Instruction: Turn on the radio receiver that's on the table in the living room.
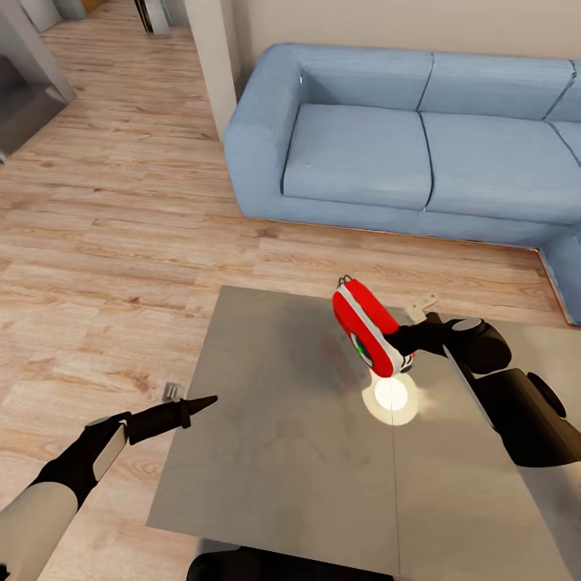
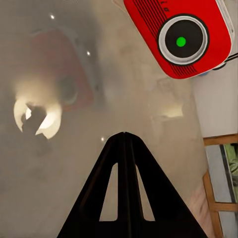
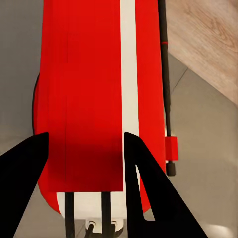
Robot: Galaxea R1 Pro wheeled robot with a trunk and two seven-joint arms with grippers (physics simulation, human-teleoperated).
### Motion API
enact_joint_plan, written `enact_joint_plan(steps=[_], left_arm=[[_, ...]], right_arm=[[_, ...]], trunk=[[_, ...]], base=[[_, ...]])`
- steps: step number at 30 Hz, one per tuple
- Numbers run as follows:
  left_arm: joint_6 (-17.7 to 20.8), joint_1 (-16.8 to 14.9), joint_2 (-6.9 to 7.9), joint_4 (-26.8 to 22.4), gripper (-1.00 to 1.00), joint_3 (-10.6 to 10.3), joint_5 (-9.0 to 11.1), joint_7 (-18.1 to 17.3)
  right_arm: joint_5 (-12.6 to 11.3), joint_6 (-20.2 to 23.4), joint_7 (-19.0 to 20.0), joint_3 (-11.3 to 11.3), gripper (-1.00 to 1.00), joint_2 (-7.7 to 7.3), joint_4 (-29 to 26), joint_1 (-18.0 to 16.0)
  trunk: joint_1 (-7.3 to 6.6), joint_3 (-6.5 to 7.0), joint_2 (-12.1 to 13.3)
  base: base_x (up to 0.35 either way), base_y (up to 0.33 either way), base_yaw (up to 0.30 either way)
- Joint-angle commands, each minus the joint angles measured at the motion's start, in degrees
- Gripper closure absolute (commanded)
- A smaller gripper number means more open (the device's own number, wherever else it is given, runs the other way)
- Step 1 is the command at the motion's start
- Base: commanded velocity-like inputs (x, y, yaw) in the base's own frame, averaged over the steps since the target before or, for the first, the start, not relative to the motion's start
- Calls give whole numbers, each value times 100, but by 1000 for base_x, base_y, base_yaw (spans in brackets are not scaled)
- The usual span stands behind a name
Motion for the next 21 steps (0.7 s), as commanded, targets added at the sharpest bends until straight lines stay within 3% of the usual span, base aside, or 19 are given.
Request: enact_joint_plan(steps=[1, 9, 14, 21], left_arm=[[-1, 0, -3, -1, 100, 1, 0, 0], [51, 1, -154, -14, 100, 37, 7, 8], [171, 1, -179, 2, 100, 39, -6, 12], [181, 1, -184, 29, 100, 39, -8, 26]], right_arm=[[3, 0, -3, -1, 100, 5, -2, -1], [-6, 0, -217, -11, 100, 40, -12, 171], [-20, -17, -291, -11, 100, 72, 71, 599], [-45, -266, -315, -11, 100, 84, 174, 663]], trunk=[[0, 0, 0], [0, 0, 0], [0, 0, 0], [0, 0, 0]], base=[[0, 0, 0], [0, 0, 0], [0, 0, 0], [0, 0, 0]])
